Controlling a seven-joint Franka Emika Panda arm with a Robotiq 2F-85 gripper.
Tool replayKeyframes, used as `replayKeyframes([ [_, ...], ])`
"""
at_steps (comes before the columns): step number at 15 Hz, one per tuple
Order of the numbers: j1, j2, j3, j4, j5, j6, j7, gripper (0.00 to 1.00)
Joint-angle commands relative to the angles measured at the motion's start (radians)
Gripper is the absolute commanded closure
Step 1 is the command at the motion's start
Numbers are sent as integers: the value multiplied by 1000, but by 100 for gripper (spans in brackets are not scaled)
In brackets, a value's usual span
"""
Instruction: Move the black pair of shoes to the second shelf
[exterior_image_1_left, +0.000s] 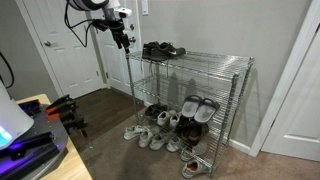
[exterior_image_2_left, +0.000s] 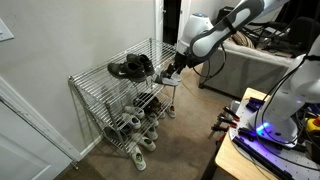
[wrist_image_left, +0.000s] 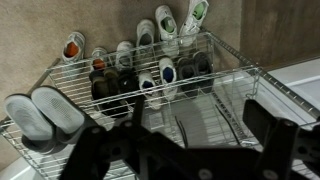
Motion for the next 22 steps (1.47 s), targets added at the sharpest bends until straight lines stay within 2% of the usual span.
replayKeyframes([
  [1,70,59,43,75,-66,-36,33,0],
  [3,107,53,63,102,-102,-107,23,0],
  [4,87,50,50,71,-58,-48,3,0],
  [7,117,53,66,98,-76,-91,10,0],
  [13,108,74,61,127,-83,-63,-11,0],
  [18,159,192,1,355,-381,-69,138,0],
  [21,215,277,-80,486,-570,-90,255,0],
  [22,225,308,-99,524,-591,-90,269,0],
])
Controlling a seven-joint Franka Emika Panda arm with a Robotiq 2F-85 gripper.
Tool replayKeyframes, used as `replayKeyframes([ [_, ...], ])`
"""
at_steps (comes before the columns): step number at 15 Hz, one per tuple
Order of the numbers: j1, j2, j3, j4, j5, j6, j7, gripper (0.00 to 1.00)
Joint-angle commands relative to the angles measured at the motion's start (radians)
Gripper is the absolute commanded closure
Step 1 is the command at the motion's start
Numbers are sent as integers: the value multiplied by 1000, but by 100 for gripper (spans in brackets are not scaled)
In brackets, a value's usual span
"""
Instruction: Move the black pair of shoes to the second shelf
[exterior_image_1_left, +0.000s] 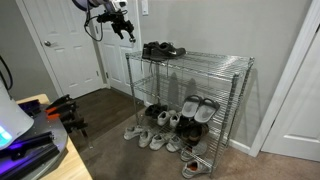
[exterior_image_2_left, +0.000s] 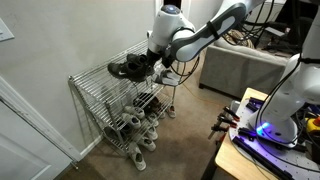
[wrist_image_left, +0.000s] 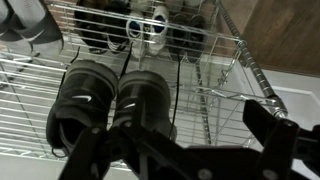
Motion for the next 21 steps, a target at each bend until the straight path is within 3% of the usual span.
replayKeyframes([
  [1,57,131,-89,162,-124,-19,105,0],
  [6,95,287,-164,333,-105,3,104,0],
  [11,129,354,-251,456,-80,-8,170,0],
  [16,101,381,-308,512,-54,-41,235,0],
  [21,56,415,-302,535,-12,-77,236,0],
])
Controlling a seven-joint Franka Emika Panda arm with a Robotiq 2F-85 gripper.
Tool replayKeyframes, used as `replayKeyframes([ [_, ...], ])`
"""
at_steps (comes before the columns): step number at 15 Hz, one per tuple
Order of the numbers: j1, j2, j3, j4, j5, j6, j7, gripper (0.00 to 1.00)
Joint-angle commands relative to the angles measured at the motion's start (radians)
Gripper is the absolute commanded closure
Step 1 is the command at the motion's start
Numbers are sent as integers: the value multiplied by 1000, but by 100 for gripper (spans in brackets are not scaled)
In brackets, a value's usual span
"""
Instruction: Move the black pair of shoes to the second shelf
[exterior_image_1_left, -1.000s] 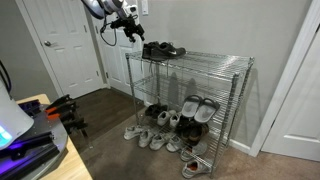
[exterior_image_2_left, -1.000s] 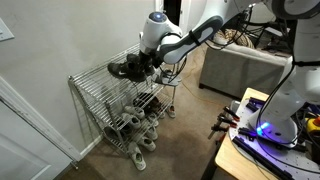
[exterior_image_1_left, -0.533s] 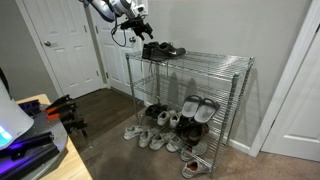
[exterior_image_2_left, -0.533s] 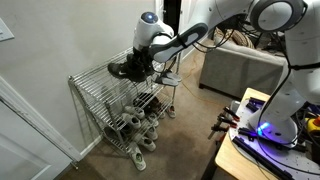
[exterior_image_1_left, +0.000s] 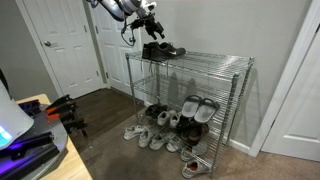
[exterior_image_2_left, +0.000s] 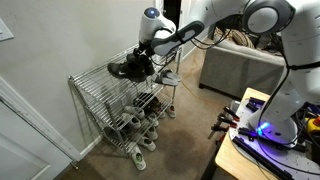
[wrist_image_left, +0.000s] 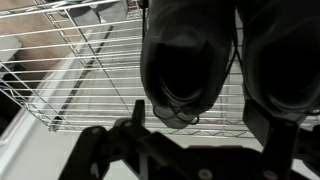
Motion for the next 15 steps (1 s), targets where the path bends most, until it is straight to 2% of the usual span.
replayKeyframes([
  [1,-31,34,30,34,56,-29,-4,0],
  [5,-40,62,90,57,123,-38,-45,0],
  [8,-40,59,133,64,165,-91,-74,0],
  [12,-32,45,145,60,153,-125,-98,0],
  [15,-30,63,129,78,142,-135,-102,0],
])
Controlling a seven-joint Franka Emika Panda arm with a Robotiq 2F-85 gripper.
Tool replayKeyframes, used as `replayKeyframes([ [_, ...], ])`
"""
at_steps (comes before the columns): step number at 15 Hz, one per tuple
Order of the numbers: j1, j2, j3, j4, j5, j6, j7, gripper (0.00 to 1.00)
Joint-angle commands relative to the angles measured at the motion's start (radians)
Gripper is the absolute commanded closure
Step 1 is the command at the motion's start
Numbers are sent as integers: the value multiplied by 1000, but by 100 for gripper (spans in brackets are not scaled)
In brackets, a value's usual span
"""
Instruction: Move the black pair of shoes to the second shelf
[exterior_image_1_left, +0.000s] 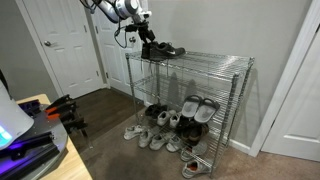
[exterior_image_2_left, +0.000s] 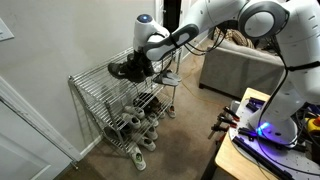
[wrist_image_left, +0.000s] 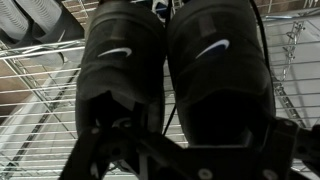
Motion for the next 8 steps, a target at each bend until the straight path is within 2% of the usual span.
replayKeyframes([
  [1,-21,12,12,26,35,-42,-55,0],
  [4,-51,55,26,83,76,-78,-64,0],
  [5,-60,66,29,97,89,-88,-69,10],
  [6,-74,75,41,104,107,-90,-89,26],
  [8,-85,88,41,118,127,-101,-106,40],
])
